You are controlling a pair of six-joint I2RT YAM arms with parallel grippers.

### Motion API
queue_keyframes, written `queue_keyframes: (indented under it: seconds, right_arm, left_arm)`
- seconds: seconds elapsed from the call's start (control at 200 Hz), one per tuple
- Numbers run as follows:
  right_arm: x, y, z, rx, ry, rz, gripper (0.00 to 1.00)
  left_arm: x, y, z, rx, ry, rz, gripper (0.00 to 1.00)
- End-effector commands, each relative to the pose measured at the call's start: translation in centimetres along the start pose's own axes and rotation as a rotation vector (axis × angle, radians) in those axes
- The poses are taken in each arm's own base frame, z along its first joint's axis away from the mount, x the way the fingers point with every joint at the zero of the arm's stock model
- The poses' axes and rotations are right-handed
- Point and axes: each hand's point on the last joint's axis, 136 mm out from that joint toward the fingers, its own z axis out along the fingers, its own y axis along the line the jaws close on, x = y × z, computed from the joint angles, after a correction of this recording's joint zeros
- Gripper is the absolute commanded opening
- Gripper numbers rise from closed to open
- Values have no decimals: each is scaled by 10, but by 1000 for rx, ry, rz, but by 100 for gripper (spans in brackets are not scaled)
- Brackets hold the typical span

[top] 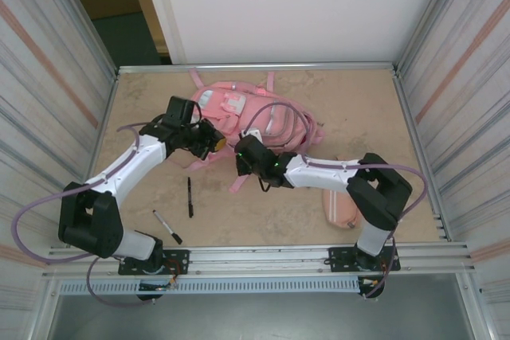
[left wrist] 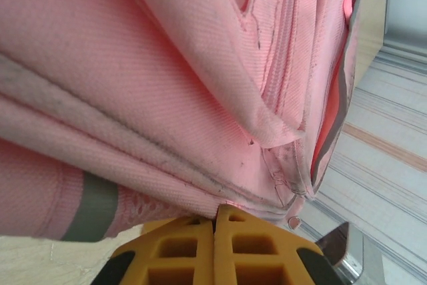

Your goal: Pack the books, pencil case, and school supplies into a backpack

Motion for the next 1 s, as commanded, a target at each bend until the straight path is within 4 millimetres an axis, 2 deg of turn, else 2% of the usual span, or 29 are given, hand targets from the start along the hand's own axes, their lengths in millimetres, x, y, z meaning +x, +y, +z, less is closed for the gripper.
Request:
queue_keyframes:
  seconds: [0.0,0.276,0.391,0.561,0.681,0.777,0.867,0.932,0.992]
  right_arm:
    - [0,-29,-17,46,14,-6,0]
    - [25,-71,-38,82,75,30,0]
    - [31,-80,-46,71,76,28,0]
    - [30,-73,-53,1,92,34,0]
    - [29,-57,-51,-69,112,14,0]
    - [30,-42,-47,-126,146,8,0]
    - [24,-28,-39,-171,138,2,0]
    - [16,-21,-33,-182,140,0,0]
    - [10,-13,-26,-199,142,-5,0]
  left_arm:
    - [-14,-18,-13,45,-48,55,0]
    - [-48,13,-11,-21,-110,17,0]
    - [-65,14,-12,-11,-133,24,0]
    - [-85,6,-1,-13,-139,47,0]
    - [-103,-4,13,-13,-138,69,0]
    - [-126,-14,26,-1,-151,92,0]
    - [-141,-30,32,37,-129,164,35]
    - [-144,-29,25,36,-144,164,46]
    - [-147,-21,12,21,-196,148,55]
